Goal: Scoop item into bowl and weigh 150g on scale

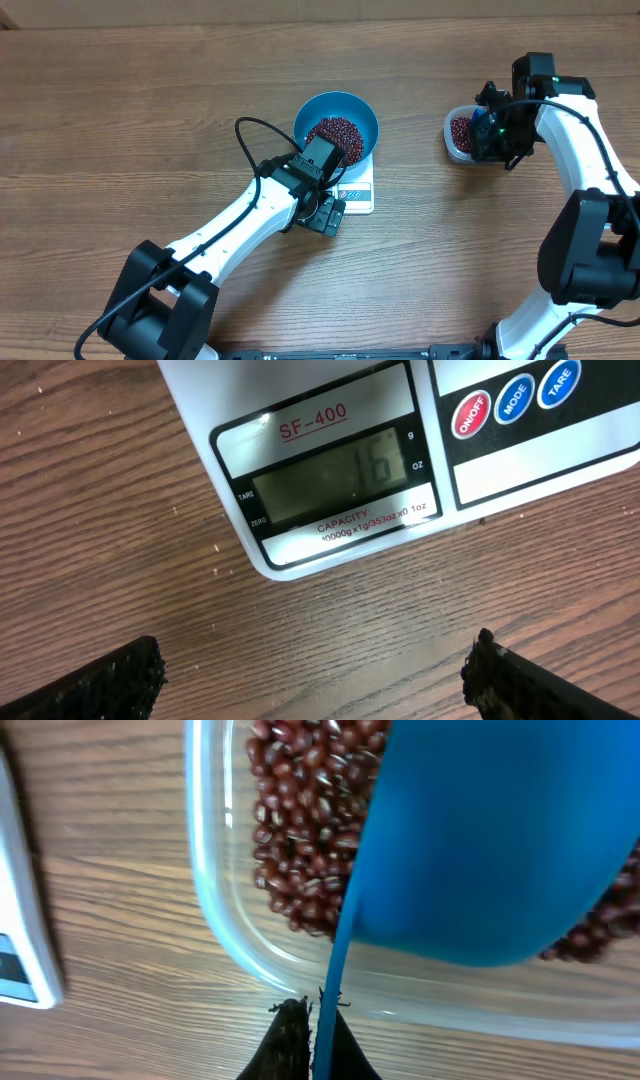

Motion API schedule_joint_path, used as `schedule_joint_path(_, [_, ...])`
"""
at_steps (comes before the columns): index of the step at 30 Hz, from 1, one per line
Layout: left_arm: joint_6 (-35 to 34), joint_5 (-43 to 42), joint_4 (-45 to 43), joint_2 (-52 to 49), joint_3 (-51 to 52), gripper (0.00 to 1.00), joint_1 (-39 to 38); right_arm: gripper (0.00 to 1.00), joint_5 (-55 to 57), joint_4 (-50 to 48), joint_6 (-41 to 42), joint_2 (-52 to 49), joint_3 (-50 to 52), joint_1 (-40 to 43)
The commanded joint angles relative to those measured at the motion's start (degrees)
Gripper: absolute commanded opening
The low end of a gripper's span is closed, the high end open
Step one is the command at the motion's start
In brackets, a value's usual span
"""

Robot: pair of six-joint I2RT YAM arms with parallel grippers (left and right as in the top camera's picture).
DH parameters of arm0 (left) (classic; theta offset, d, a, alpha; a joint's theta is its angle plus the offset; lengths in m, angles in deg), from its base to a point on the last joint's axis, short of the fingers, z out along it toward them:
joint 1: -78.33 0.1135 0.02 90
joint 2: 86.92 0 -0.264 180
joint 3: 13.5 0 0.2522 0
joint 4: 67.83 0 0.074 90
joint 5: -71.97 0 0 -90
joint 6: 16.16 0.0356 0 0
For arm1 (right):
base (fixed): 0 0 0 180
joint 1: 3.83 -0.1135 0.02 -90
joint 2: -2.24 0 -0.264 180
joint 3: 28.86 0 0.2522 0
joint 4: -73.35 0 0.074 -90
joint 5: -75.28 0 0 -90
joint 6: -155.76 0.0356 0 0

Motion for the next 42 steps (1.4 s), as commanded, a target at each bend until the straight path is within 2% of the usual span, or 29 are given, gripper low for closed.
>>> schedule_joint_path(1, [-0.3,0.6,0.0,1.0,0.5,1.0,-0.1,0.04,-8.3,-0.3,1.9,-1.7,-0.7,0.9])
schedule_joint_path(15, [-0.3,0.6,0.0,1.0,0.5,1.0,-0.1,0.04,-31.9,3.8,2.4,-1.7,-2.6,14.5])
schedule_joint_path(21, [-0.3,0.6,0.0,1.0,0.5,0.99,-0.1,0.04,-36.7,4.8,2.2,-1.7,-2.6,18.9])
schedule_joint_path(25, [-0.3,0.6,0.0,1.0,0.5,0.99,-0.1,0.04,-40.5,7.9,-3.4,-1.7,-2.6,21.0])
schedule_joint_path(29, [-0.3,0.6,0.0,1.0,0.5,1.0,-0.1,0.04,-40.3,10.3,-5.7,-1.7,-2.9,22.5])
schedule_joint_path(31, [-0.3,0.6,0.0,1.0,0.5,1.0,-0.1,0.04,-40.3,12.7,-9.4,-1.7,-3.8,23.0])
schedule_joint_path(34, [-0.3,0.6,0.0,1.0,0.5,1.0,-0.1,0.04,-40.3,16.6,-14.5,-1.7,-6.3,23.1])
schedule_joint_path(42, [-0.4,0.6,0.0,1.0,0.5,1.0,-0.1,0.04,-45.0,23.9,-21.6,-1.7,-14.8,21.3])
